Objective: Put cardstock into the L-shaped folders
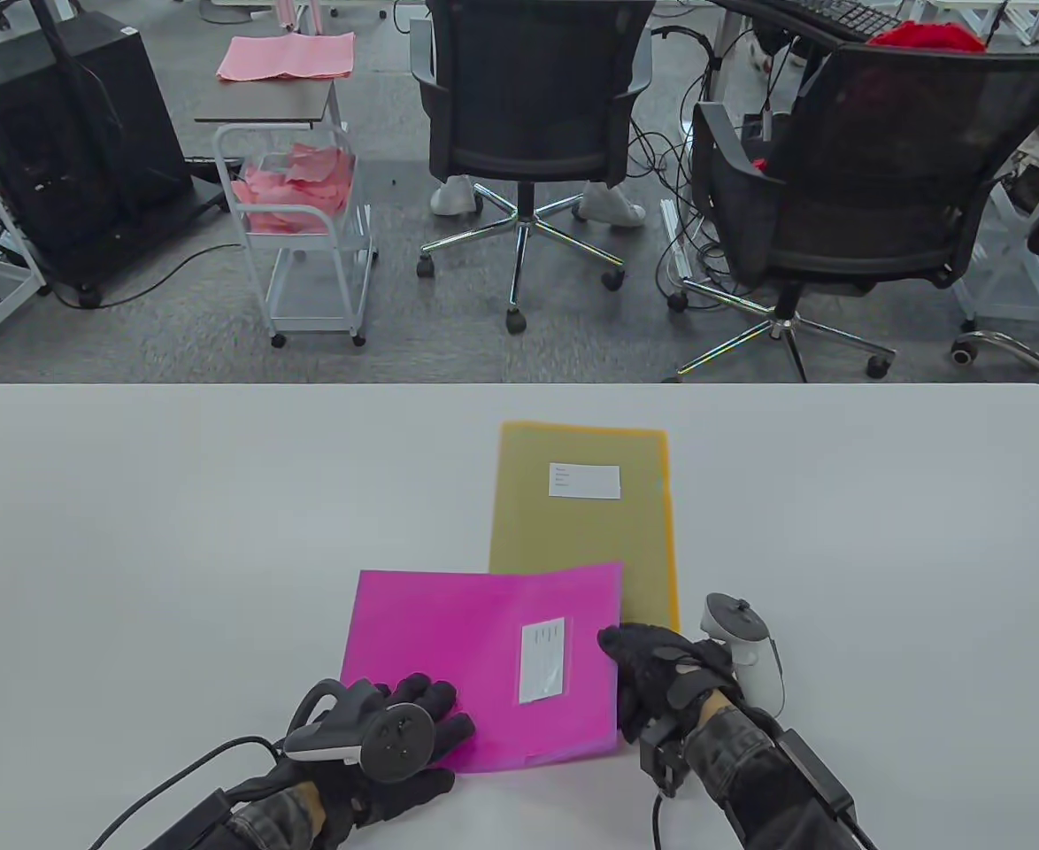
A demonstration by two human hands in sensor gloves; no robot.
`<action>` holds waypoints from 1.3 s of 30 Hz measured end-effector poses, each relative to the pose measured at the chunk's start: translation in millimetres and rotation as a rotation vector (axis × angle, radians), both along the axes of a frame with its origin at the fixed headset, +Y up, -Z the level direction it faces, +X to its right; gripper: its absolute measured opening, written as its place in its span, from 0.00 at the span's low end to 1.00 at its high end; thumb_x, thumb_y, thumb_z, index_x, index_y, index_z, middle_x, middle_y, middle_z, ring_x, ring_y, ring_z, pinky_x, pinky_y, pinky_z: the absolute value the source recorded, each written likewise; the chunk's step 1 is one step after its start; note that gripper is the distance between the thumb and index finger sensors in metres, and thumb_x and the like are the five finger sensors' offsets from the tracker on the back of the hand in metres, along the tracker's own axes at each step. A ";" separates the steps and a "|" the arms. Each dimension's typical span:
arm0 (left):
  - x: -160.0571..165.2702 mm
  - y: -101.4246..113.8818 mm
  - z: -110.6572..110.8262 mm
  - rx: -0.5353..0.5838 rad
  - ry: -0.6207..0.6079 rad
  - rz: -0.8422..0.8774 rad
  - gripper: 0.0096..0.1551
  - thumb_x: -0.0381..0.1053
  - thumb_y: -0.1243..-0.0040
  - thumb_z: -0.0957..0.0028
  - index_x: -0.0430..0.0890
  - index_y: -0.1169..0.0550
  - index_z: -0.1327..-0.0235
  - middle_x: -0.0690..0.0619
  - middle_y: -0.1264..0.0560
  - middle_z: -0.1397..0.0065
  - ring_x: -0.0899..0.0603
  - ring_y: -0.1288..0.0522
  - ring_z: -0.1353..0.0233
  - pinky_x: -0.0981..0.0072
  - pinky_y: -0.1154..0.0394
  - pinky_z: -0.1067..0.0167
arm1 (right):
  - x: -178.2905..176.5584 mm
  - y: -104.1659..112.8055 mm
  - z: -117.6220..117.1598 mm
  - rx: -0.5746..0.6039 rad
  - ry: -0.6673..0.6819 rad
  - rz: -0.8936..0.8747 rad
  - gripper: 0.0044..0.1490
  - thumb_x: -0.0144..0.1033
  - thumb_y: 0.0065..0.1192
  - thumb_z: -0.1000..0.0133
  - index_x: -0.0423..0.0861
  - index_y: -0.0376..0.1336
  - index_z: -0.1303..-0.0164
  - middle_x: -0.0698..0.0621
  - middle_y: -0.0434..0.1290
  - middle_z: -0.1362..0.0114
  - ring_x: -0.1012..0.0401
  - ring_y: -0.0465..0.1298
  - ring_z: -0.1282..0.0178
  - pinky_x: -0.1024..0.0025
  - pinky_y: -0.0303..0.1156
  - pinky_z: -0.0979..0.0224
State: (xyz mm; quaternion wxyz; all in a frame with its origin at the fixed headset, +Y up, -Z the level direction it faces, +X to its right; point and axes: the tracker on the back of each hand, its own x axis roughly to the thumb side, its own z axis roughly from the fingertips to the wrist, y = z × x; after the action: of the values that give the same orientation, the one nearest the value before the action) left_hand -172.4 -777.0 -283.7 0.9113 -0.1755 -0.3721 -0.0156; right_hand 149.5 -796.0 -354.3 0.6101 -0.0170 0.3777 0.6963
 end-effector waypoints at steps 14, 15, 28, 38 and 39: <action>-29.1 48.9 -21.2 0.208 0.199 0.181 0.42 0.71 0.52 0.49 0.55 0.40 0.22 0.41 0.39 0.19 0.29 0.34 0.22 0.31 0.34 0.34 | -33.3 20.3 -3.5 0.134 -0.831 -0.214 0.28 0.37 0.65 0.52 0.38 0.59 0.47 0.34 0.79 0.53 0.53 0.87 0.69 0.67 0.87 0.70; -30.5 48.3 -22.3 0.206 0.204 0.176 0.42 0.71 0.53 0.49 0.55 0.40 0.22 0.41 0.39 0.19 0.29 0.33 0.22 0.32 0.34 0.34 | -40.5 13.9 -1.7 0.100 -0.888 -0.243 0.28 0.37 0.65 0.52 0.38 0.58 0.48 0.33 0.78 0.52 0.53 0.87 0.67 0.66 0.87 0.69; -38.8 48.0 -27.9 0.188 0.240 0.160 0.42 0.71 0.53 0.49 0.55 0.40 0.22 0.41 0.36 0.20 0.30 0.29 0.24 0.33 0.32 0.35 | -81.4 -16.7 13.9 -0.130 -1.101 -0.273 0.31 0.39 0.60 0.49 0.31 0.55 0.48 0.30 0.75 0.49 0.51 0.86 0.60 0.64 0.88 0.62; -44.4 47.1 -31.4 0.167 0.266 0.150 0.42 0.71 0.53 0.49 0.55 0.39 0.22 0.41 0.35 0.21 0.30 0.27 0.25 0.33 0.32 0.35 | -80.1 -17.0 17.3 -0.140 -1.123 -0.298 0.31 0.39 0.59 0.49 0.30 0.54 0.48 0.30 0.75 0.49 0.51 0.86 0.60 0.63 0.88 0.62; -44.7 47.0 -31.7 0.163 0.267 0.150 0.42 0.71 0.53 0.49 0.55 0.39 0.22 0.41 0.35 0.21 0.30 0.27 0.25 0.33 0.31 0.35 | -80.2 -16.7 17.6 -0.139 -1.123 -0.296 0.31 0.39 0.59 0.49 0.30 0.54 0.48 0.30 0.74 0.48 0.51 0.86 0.59 0.63 0.88 0.61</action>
State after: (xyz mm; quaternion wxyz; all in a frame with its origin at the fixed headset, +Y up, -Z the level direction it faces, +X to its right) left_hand -217.1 -729.9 -315.3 0.9625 -0.0733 -0.2572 0.0459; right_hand 69.3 -812.7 -336.7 0.8050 -0.3706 0.0396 0.4616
